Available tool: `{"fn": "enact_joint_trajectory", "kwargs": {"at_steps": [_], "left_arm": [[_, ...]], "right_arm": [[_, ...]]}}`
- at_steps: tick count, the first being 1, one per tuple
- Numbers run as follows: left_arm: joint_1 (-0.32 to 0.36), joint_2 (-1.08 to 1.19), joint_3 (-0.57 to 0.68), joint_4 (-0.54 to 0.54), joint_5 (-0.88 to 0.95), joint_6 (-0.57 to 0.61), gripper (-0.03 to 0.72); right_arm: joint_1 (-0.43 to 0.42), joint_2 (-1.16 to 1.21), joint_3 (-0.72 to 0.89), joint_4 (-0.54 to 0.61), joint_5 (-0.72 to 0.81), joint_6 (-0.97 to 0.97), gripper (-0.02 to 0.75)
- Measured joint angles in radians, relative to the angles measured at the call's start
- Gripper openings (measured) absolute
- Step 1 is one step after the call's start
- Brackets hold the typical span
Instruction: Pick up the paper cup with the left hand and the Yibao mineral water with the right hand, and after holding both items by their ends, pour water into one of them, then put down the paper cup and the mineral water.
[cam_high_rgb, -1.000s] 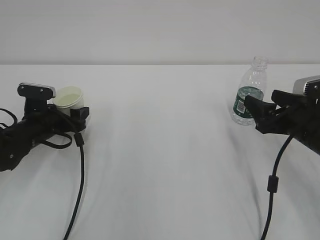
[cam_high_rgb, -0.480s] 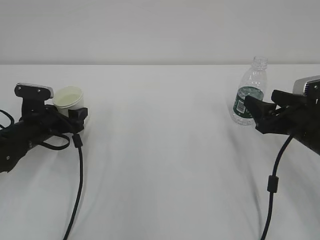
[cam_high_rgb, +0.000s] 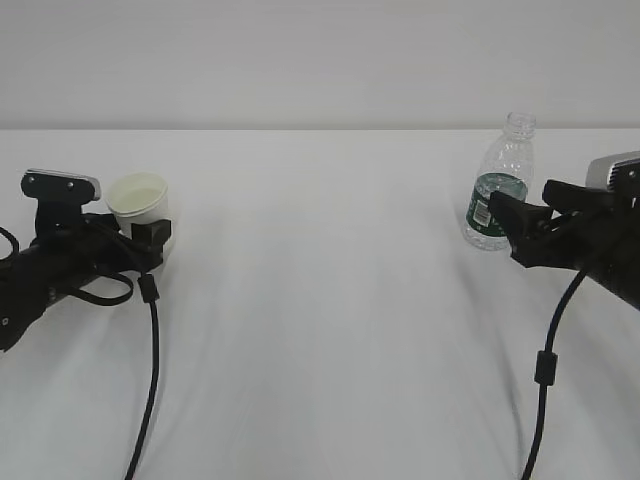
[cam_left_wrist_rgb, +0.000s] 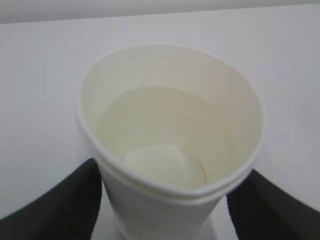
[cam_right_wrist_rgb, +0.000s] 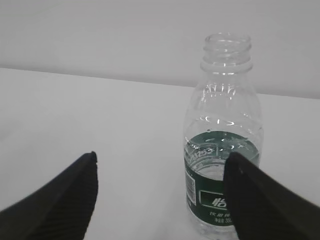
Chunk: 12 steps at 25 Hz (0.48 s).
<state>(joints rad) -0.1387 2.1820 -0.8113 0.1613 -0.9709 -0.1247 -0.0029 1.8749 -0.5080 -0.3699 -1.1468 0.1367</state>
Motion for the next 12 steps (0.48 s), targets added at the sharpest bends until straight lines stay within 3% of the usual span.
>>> {"fn": "enact_joint_trajectory", "kwargs": {"at_steps": [12], "left_arm": [[0.0, -0.006, 0.053, 0.0, -0.013, 0.0, 0.552]], "right_arm": [[0.0, 0.0, 0.0, -0.002, 0.0, 0.008, 0.592]]}}
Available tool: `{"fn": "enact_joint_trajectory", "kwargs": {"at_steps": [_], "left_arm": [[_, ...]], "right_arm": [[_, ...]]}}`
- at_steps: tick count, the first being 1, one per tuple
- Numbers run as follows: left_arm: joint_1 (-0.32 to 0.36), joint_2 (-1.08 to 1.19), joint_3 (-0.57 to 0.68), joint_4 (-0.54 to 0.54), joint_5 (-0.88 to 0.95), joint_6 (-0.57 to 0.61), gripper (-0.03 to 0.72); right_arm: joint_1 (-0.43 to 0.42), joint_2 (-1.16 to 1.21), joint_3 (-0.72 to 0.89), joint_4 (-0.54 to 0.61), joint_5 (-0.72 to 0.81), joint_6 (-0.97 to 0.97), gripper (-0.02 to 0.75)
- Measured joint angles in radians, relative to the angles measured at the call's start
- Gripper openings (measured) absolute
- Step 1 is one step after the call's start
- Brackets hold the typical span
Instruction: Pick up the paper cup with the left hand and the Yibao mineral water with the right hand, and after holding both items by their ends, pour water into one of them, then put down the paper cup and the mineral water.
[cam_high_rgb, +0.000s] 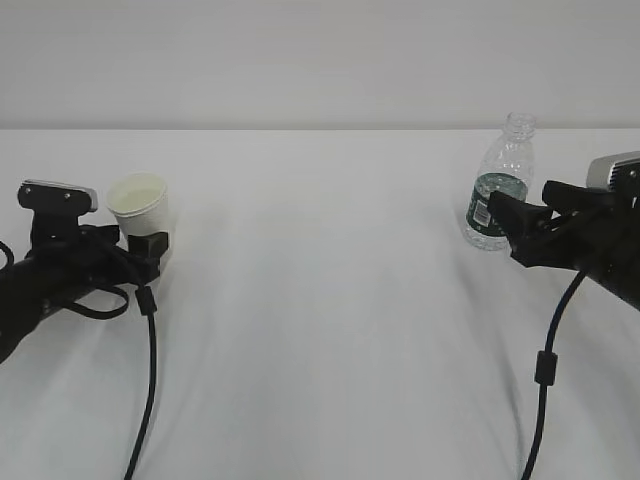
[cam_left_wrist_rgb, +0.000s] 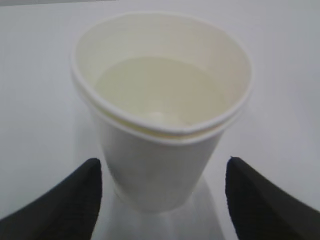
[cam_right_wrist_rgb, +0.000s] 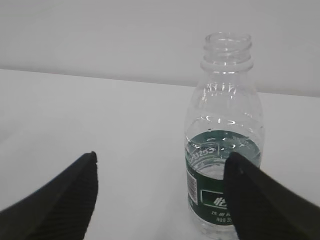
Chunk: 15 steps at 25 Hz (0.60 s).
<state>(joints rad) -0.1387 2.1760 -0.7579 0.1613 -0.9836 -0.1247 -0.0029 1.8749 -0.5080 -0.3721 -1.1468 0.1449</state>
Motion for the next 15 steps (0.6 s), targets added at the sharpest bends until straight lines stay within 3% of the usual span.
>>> {"fn": "enact_joint_trajectory", "kwargs": {"at_steps": [15], "left_arm": [[0.0, -0.1, 0.048, 0.002, 0.038, 0.0, 0.552]], "right_arm": [[0.0, 0.0, 0.0, -0.005, 0.0, 0.001, 0.592]]}}
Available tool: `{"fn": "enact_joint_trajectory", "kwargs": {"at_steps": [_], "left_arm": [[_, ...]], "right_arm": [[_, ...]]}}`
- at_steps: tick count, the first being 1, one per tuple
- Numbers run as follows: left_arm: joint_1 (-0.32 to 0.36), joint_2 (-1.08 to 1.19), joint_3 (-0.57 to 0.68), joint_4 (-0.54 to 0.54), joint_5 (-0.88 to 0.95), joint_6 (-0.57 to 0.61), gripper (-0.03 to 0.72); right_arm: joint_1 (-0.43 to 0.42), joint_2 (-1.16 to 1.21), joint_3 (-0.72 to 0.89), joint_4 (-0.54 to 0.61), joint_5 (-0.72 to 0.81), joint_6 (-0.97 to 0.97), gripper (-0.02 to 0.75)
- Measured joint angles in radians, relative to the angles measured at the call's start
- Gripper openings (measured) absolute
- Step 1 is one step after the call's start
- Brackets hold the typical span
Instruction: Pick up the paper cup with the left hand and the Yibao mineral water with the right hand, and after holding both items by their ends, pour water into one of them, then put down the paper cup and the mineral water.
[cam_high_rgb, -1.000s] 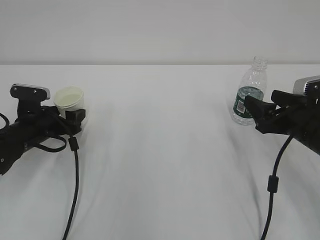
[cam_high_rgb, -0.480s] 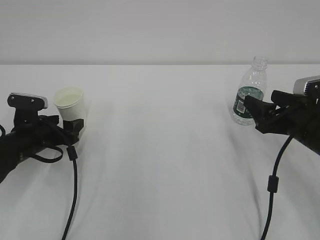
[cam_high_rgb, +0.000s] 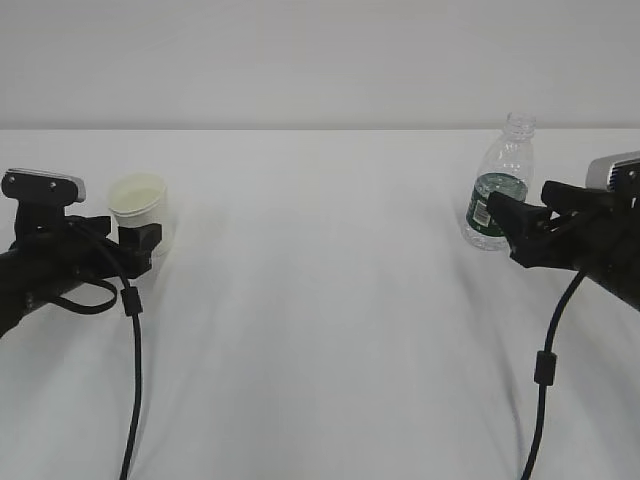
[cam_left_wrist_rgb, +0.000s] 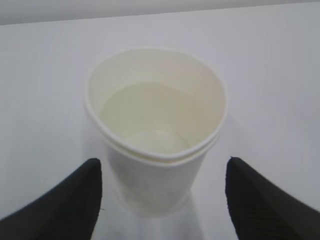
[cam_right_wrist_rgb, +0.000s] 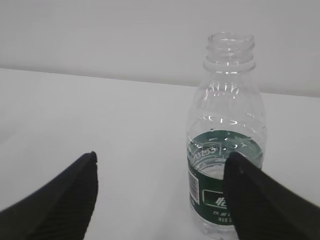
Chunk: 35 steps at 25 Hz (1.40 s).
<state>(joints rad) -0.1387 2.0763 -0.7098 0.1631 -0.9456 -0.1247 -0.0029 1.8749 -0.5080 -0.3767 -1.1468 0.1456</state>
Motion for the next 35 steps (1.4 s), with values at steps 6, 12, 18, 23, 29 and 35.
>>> {"fn": "enact_joint_trajectory", "kwargs": {"at_steps": [6, 12, 18, 23, 29, 35], "left_arm": [[0.0, -0.071, 0.001, 0.004, 0.045, 0.0, 0.551], [0.0, -0.138, 0.005, 0.006, 0.086, 0.0, 0.55], [0.0, -0.197, 0.005, 0.009, 0.11, 0.0, 0.55], [0.0, -0.258, 0.005, 0.013, 0.166, 0.0, 0.55], [0.0, -0.355, 0.013, 0.023, 0.204, 0.0, 0.539], [0.0, -0.448, 0.018, 0.023, 0.257, 0.0, 0.536]], "right_arm": [[0.0, 0.0, 0.0, 0.0, 0.0, 0.002, 0.592], [0.0, 0.0, 0.005, 0.066, 0.0, 0.002, 0.592], [0.0, 0.0, 0.037, 0.151, 0.0, -0.025, 0.592], [0.0, 0.0, 0.04, 0.181, 0.0, -0.06, 0.592], [0.0, -0.045, 0.041, 0.255, 0.0, -0.118, 0.592], [0.0, -0.111, 0.041, 0.279, 0.016, -0.146, 0.592]]}}
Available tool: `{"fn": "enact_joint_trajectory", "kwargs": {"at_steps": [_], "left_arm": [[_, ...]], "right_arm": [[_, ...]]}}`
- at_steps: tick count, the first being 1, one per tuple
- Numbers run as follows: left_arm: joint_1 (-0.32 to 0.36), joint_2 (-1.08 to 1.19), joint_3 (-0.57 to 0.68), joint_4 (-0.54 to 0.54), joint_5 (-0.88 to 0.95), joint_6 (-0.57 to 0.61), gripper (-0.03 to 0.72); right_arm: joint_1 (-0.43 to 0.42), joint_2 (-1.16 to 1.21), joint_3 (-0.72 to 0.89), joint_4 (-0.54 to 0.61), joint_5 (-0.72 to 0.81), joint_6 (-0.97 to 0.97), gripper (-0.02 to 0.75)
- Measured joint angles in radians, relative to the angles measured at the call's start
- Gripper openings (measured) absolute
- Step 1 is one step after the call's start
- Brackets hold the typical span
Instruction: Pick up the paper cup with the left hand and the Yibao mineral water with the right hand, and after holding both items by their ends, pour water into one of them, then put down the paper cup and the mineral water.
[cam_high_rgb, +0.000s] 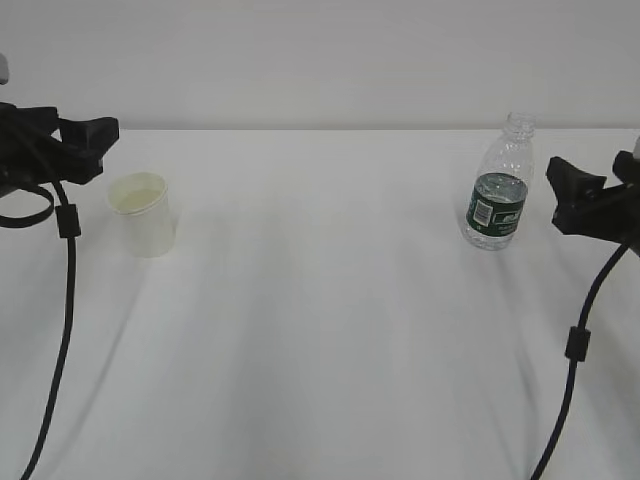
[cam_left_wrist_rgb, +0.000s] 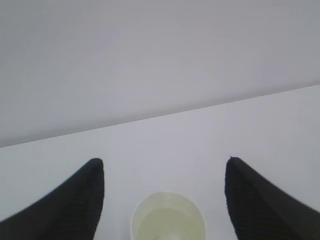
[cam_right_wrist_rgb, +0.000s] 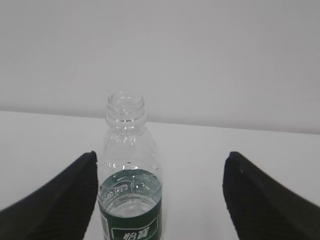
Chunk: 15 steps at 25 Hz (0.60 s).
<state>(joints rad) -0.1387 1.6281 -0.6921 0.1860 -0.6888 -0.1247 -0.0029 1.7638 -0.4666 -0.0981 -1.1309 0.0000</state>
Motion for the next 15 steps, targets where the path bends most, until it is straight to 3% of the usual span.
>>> {"fn": "enact_joint_trajectory", "kwargs": {"at_steps": [15], "left_arm": [[0.0, -0.161, 0.002, 0.034, 0.169, 0.0, 0.53]], "right_arm": [[0.0, -0.173, 0.0, 0.018, 0.133, -0.013, 0.592]]}}
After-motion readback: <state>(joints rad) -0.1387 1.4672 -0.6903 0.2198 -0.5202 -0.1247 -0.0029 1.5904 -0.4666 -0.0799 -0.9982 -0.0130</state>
